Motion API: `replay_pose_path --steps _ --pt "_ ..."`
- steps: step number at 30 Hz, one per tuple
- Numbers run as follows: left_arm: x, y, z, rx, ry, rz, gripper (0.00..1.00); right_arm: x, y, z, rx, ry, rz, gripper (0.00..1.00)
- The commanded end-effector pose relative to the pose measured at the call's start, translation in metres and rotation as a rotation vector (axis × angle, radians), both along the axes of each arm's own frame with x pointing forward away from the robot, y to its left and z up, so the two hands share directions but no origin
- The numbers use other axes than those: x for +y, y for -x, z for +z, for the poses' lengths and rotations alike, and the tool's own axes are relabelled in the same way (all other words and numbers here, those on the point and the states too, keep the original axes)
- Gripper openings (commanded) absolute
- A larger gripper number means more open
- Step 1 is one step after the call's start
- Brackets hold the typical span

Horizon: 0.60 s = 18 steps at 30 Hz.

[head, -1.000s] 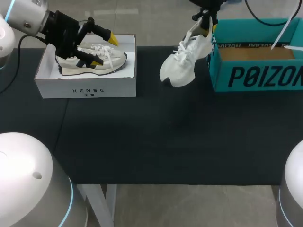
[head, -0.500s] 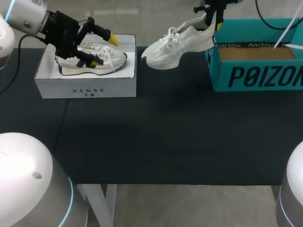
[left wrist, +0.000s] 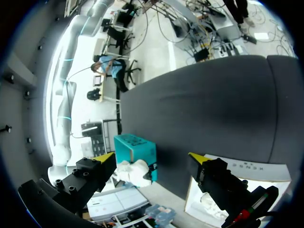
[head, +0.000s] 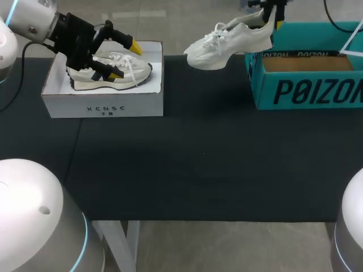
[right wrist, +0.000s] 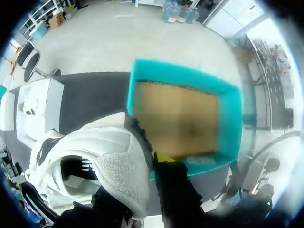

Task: Take the shoe out of the shoebox, open the shoe tongue, remove and reinsert the insole, then place the shoe into the shoebox

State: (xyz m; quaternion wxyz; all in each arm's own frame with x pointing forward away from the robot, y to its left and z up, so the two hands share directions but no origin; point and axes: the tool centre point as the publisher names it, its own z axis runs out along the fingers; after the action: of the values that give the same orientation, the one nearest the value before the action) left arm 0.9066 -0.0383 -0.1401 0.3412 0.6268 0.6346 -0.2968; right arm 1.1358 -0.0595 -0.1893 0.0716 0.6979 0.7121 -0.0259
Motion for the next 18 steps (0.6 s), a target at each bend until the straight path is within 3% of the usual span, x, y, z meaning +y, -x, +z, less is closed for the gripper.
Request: replay_pose_path --steps 1,9,18 --pt "0.000 -0.001 0.000 0.000 -0.003 -0.001 1.00 -0.054 -0.039 0.011 0.040 -0.032 -0.107 0.00" --pt "0.000 -0.001 0.000 0.000 -0.003 -0.001 1.00 -0.128 -0.047 0.025 0.015 -0.060 -0.211 0.00" --pt "0.000 -0.001 0.000 0.000 -0.003 -0.001 1.00 -0.174 -0.032 0.018 -0.004 -0.086 -0.335 0.00"
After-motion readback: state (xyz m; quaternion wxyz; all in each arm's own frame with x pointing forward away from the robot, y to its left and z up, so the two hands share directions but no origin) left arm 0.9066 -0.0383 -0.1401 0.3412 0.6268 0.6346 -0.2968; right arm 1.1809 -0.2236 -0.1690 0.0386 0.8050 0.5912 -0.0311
